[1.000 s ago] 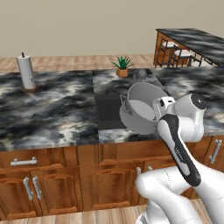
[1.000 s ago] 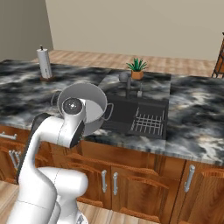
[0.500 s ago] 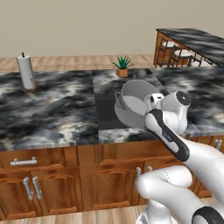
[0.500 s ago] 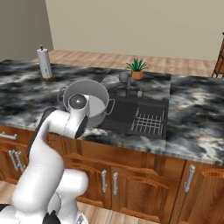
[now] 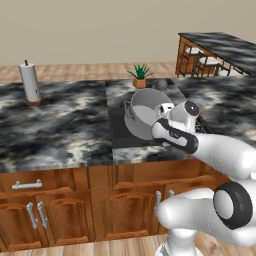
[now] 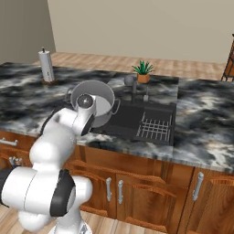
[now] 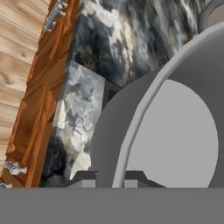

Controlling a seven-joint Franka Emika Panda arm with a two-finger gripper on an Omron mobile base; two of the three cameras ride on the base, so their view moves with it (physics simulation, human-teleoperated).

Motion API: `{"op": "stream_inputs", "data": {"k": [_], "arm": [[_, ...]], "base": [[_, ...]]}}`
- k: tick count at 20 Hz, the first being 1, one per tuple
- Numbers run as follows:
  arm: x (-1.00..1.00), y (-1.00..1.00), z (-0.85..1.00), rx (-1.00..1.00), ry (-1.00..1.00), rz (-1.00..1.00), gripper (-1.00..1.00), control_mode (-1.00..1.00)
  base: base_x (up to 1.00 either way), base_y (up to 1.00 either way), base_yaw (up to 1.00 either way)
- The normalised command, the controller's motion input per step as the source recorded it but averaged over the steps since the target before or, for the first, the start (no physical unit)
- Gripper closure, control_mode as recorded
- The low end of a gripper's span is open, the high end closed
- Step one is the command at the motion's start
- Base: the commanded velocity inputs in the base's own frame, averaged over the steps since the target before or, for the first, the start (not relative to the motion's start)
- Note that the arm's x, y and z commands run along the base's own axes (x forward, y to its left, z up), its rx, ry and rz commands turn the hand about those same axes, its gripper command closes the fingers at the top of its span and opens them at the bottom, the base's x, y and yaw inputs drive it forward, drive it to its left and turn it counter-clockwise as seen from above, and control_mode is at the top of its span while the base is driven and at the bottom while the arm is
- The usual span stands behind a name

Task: Move the pot and pan from the stove into the sink.

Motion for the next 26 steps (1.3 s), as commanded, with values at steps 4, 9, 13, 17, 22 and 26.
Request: {"op": "stream_inputs", "data": {"k": [4, 9, 13, 17, 22, 26], "arm": [[0.54, 0.06, -0.08, 0.00, 0.00, 0.00, 1.00, -1.00], [0.01, 0.00, 0.00, 0.00, 0.00, 0.00, 1.00, -1.00], [0.25, -0.05, -0.03, 0.00, 0.04, -0.21, 1.00, -1.00], [0.28, -0.22, -0.07, 0.00, 0.04, -0.30, 1.00, -1.00], [0.12, -0.07, -0.05, 0.00, 0.02, -0.16, 1.00, -1.00], [0.01, 0.00, 0.00, 0.00, 0.00, 0.00, 1.00, -1.00]], "base": [[0.00, 0.00, 0.00], [0.00, 0.00, 0.00], [0.00, 0.00, 0.00], [0.00, 0.00, 0.00], [0.00, 0.00, 0.00], [0.00, 0.00, 0.00]]}}
